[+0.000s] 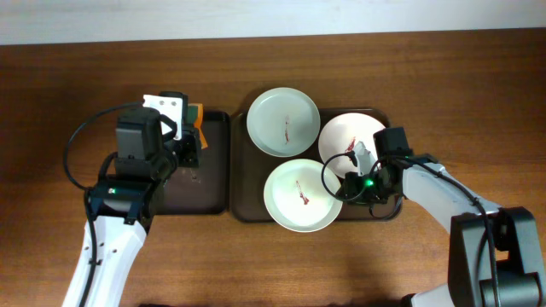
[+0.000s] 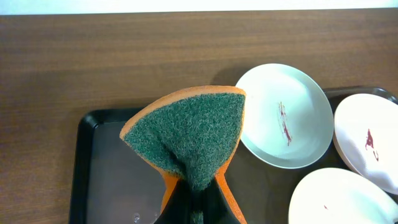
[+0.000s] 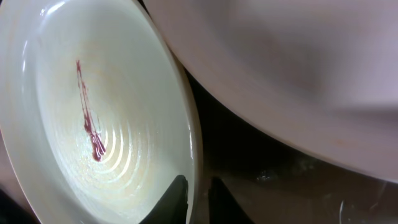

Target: Clean dirty plates on tray and stack at the side

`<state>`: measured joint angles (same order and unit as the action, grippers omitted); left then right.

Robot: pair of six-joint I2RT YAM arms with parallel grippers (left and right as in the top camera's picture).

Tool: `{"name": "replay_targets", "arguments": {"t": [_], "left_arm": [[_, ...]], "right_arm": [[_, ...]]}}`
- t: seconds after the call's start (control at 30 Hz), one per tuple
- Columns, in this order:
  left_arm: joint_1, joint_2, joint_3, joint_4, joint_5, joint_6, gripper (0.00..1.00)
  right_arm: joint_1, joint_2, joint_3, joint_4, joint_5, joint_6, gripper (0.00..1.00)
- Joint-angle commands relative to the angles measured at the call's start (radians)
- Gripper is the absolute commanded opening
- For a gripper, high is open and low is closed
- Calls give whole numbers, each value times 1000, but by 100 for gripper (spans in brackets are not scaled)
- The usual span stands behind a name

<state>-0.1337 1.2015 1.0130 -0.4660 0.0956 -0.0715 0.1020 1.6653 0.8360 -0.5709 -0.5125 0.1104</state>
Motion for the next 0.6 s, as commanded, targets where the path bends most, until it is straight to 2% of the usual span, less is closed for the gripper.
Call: {"name": "replay_targets", "arguments": {"t": [0.0, 0.37, 0.57], "left_arm": [[-1, -21, 22, 10, -13, 5, 0], [-1, -17, 22, 8, -13, 5, 0], [-1, 54, 18, -33, -13, 5, 0]], "right_arm": [[10, 3, 16, 0, -12, 0, 13], [10, 3, 16, 3, -12, 0, 7], [10, 3, 16, 3, -12, 0, 4]]}}
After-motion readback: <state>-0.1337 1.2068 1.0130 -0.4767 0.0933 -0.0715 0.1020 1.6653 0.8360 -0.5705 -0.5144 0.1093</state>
